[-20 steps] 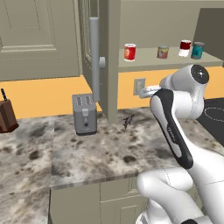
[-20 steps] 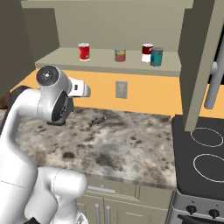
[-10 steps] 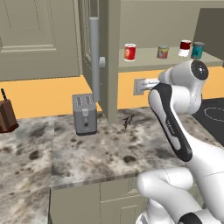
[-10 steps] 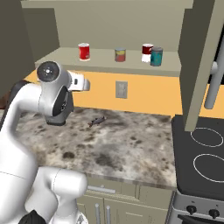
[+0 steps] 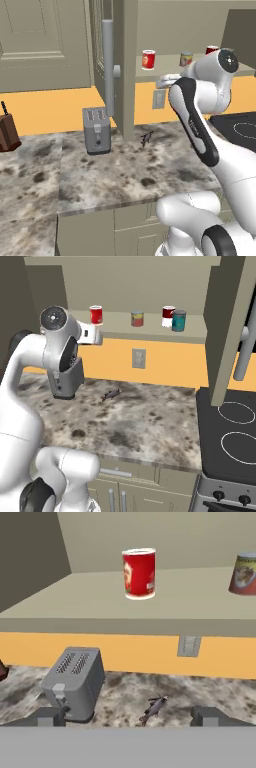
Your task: Stack two cans on top of the other two cans in the cabinet.
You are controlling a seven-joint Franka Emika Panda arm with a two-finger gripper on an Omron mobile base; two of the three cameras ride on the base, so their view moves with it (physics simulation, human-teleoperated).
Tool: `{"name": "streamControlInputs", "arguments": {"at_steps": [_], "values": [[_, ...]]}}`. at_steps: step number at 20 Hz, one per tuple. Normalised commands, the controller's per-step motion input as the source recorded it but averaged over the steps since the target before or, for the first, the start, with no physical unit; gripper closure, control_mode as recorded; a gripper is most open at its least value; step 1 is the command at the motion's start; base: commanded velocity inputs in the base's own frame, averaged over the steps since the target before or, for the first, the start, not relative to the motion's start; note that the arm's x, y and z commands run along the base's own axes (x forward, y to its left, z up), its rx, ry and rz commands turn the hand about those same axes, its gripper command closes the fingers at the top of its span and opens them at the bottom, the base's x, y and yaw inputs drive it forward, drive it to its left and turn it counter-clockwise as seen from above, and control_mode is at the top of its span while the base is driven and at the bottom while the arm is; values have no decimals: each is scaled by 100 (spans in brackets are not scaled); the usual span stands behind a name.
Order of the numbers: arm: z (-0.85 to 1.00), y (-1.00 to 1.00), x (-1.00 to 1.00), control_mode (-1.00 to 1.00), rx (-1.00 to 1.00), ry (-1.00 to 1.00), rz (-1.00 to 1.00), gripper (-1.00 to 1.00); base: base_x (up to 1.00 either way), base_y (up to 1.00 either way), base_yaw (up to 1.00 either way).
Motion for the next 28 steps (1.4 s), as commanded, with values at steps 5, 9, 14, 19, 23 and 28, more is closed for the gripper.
{"name": "streamControlInputs", "arguments": {"at_steps": [5,9,14,19,23,28], "values": [[16,2,28,-100,0,-13,0,-100,0,0,0],[9,3,34,-100,0,-4,-3,-100,0,0,0],[2,12,38,-100,0,-3,-3,-100,0,0,0],[7,13,45,-100,3,-1,0,-100,0,0,0],[0,7,44,-100,0,-1,0,-100,0,0,0],[1,0,43,-100,0,0,0,-100,0,0,0]]}}
